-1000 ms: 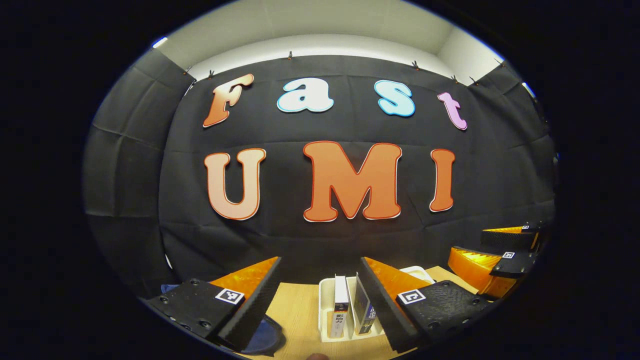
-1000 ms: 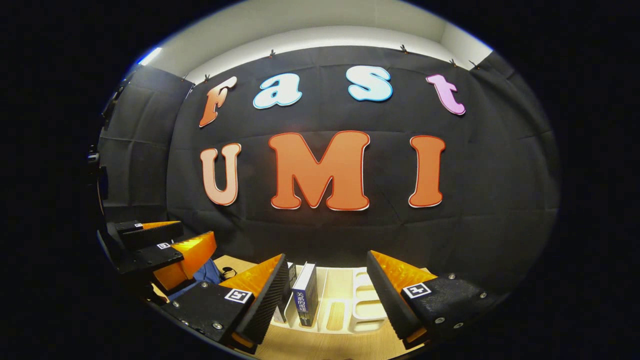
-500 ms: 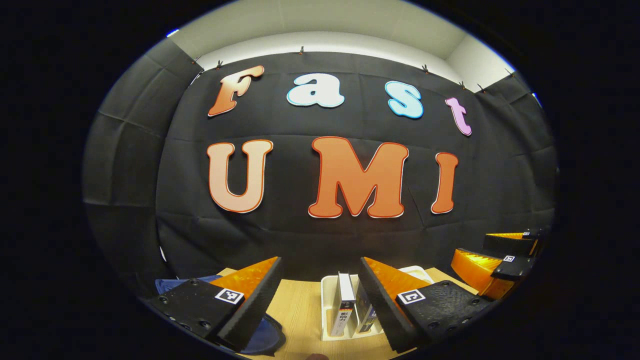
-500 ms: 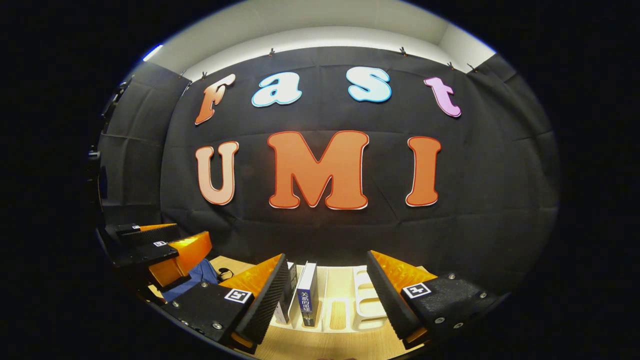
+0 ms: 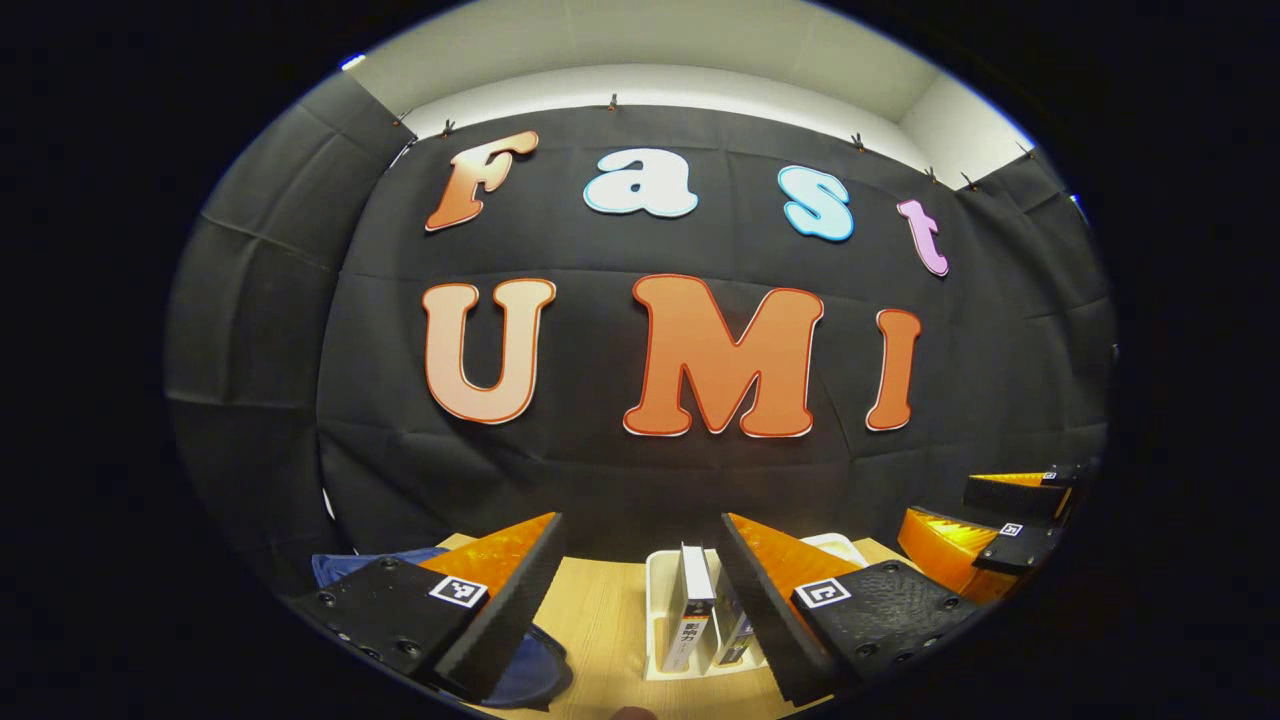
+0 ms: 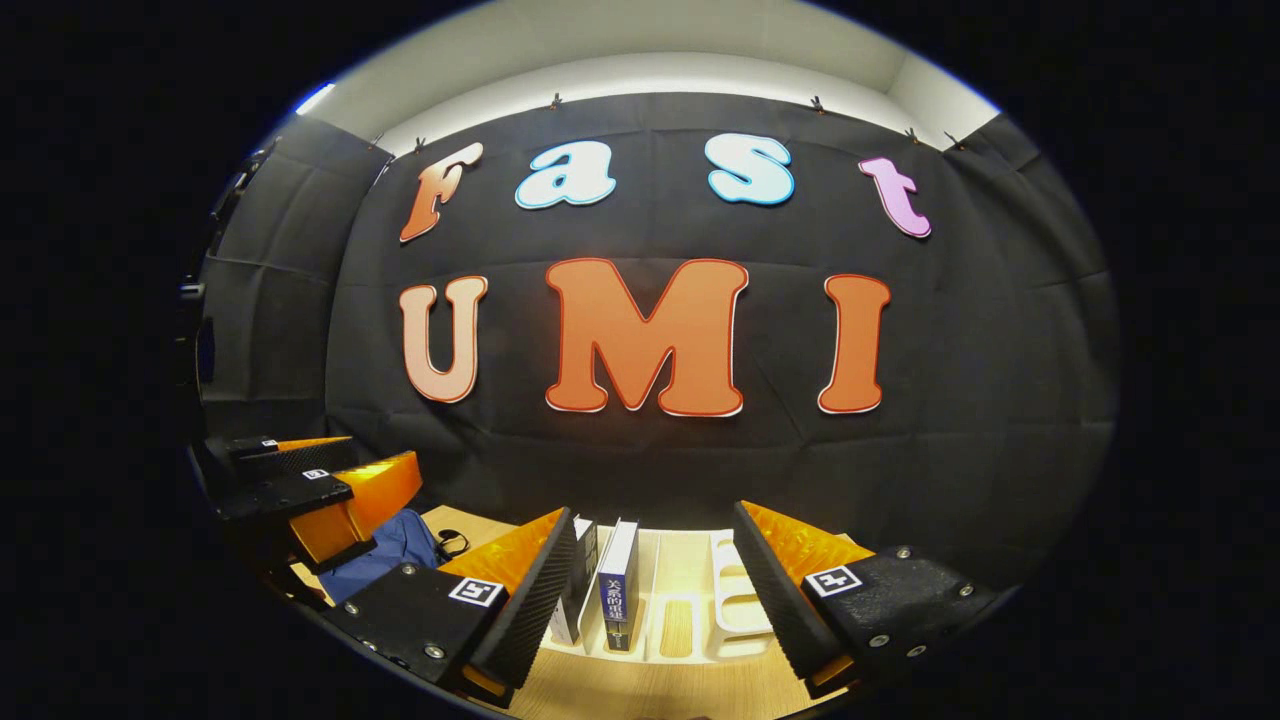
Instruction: Open the schoolbag, grab two books from the bookshelf and put them into the schoolbag.
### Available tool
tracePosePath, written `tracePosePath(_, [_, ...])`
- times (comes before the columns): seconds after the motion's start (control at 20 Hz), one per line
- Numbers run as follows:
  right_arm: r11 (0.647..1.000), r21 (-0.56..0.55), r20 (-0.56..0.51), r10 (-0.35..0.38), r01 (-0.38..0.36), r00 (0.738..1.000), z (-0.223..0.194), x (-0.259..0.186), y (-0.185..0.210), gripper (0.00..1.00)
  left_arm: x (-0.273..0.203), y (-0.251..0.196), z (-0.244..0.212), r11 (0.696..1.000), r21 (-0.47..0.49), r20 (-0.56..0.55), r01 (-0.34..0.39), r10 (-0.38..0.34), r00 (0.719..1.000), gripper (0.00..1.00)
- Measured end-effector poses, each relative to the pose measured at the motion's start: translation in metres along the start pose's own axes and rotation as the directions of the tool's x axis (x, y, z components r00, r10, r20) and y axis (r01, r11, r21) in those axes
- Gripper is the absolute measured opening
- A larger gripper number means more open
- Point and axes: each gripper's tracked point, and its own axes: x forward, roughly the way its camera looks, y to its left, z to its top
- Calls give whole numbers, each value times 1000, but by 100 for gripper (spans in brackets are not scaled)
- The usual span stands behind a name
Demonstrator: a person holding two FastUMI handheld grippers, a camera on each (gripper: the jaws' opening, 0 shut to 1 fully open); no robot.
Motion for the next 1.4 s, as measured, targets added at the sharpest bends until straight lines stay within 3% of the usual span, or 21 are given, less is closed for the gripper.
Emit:
tracePosePath(0.75, [1000, 0, 47, 20, -20, 999, 4, 6, 15, 93, -4, 24, 6, 1000, -7, 25, -26, 26, 999, 96])
tracePosePath(1.0, [1000, -13, 127, 30, -29, 991, 19, 3, 18, 93, -5, 26, 11, 1000, -10, 49, -8, 8, 999, 95])
tracePosePath(1.4, [998, -10, 25, 63, -63, 998, -10, 10, 27, 94, -2, 33, -31, 999, -39, -70, 33, -36, 997, 95])
